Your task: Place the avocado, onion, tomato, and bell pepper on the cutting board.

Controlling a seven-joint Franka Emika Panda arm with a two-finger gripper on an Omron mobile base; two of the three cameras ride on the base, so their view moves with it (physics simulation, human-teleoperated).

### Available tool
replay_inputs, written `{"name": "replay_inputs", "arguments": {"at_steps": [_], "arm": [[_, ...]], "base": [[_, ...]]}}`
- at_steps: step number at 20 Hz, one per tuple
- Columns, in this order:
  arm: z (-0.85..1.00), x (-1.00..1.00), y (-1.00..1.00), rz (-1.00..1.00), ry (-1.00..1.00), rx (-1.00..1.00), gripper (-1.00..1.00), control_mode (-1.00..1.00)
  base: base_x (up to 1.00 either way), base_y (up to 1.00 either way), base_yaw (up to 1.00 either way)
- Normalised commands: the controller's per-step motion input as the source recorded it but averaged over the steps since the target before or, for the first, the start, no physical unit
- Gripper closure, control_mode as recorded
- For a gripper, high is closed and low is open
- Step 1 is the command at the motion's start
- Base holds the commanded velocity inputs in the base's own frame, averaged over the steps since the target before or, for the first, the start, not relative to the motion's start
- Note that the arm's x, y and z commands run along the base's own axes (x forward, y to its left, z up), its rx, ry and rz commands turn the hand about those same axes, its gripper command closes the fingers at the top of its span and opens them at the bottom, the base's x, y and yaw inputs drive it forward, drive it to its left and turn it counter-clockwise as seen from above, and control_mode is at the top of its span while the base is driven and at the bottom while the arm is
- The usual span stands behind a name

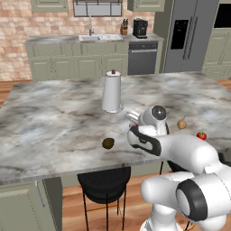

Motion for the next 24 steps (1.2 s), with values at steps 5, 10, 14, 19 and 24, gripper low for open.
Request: {"name": "replay_inputs", "arguments": {"at_steps": [5, 10, 14, 19, 24], "arm": [[0.58, 0.00, -0.18, -0.13, 0.10, 0.04, 1.00, -1.00], [0.30, 0.00, -0.26, -0.17, 0.14, 0.00, 1.00, -1.00], [0.07, 0.00, -0.28, -0.11, 0.09, 0.00, 1.00, -1.00], [-0.02, 0.00, -0.39, -0.01, 0.03, 0.00, 1.00, -1.00], [-0.13, 0.09, -0.45, 0.00, 0.01, 0.01, 1.00, -1.00]], "base": [[0.00, 0.00, 0.00], [0.00, 0.00, 0.00], [0.00, 0.00, 0.00], [0.00, 0.00, 0.00], [0.00, 0.00, 0.00]]}}
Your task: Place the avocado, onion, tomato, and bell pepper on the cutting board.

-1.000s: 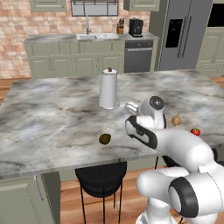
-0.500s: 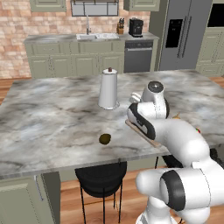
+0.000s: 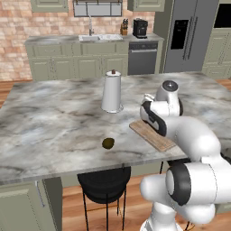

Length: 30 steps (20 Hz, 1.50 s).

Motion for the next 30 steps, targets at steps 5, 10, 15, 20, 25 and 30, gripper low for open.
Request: {"name": "replay_inputs", "arguments": {"at_steps": [5, 10, 15, 20, 25, 30], "arm": [[-0.22, 0.40, -0.32, 0.00, 0.05, 0.00, 1.00, -1.00], [-0.21, 0.53, -0.24, 0.02, 0.04, 0.00, 1.00, -1.00], [-0.28, 0.55, -0.07, 0.04, 0.03, 0.00, 1.00, -1.00], [-0.44, 0.44, 0.00, 0.01, 0.04, 0.00, 1.00, -1.00], [-0.45, 0.32, -0.03, 0.00, 0.05, 0.00, 1.00, -1.00], [-0.42, 0.17, -0.10, 0.00, 0.03, 0.00, 1.00, -1.00]], "base": [[0.00, 0.00, 0.00], [0.00, 0.00, 0.00], [0.00, 0.00, 0.00], [0.00, 0.00, 0.00], [0.00, 0.00, 0.00], [0.00, 0.00, 0.00]]}}
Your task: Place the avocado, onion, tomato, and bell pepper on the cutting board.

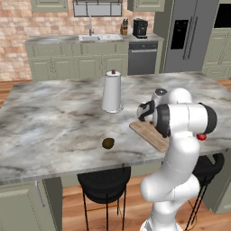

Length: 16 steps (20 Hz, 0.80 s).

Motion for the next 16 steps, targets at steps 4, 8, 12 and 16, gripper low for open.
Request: {"name": "replay_inputs", "arguments": {"at_steps": [4, 8, 12, 16], "arm": [[-0.37, 0.06, -0.12, 0.00, 0.00, 0.00, 1.00, -1.00], [-0.36, 0.00, -0.07, 0.00, 0.00, 0.00, 1.00, -1.00], [-0.32, 0.00, -0.01, 0.00, 0.00, 0.00, 1.00, -1.00], [-0.29, 0.00, 0.00, 0.00, 0.00, 0.00, 1.00, -1.00]], "base": [[0.00, 0.00, 0.00], [0.00, 0.00, 0.00], [0.00, 0.00, 0.00], [0.00, 0.00, 0.00]]}}
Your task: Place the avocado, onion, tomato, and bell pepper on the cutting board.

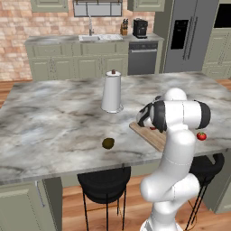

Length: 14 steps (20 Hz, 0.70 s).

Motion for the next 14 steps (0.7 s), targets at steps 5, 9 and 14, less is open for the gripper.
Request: {"name": "replay_inputs", "arguments": {"at_steps": [5, 9, 14], "arm": [[-0.21, 0.14, 0.00, 0.00, 0.00, 0.00, 1.00, -1.00], [-0.20, 0.13, 0.01, 0.00, 0.00, 0.00, 1.00, -1.00], [0.00, 0.13, 0.11, 0.00, 0.00, -0.01, -1.00, -1.00]], "base": [[0.00, 0.00, 0.00], [0.00, 0.00, 0.00], [0.00, 0.00, 0.00]]}}
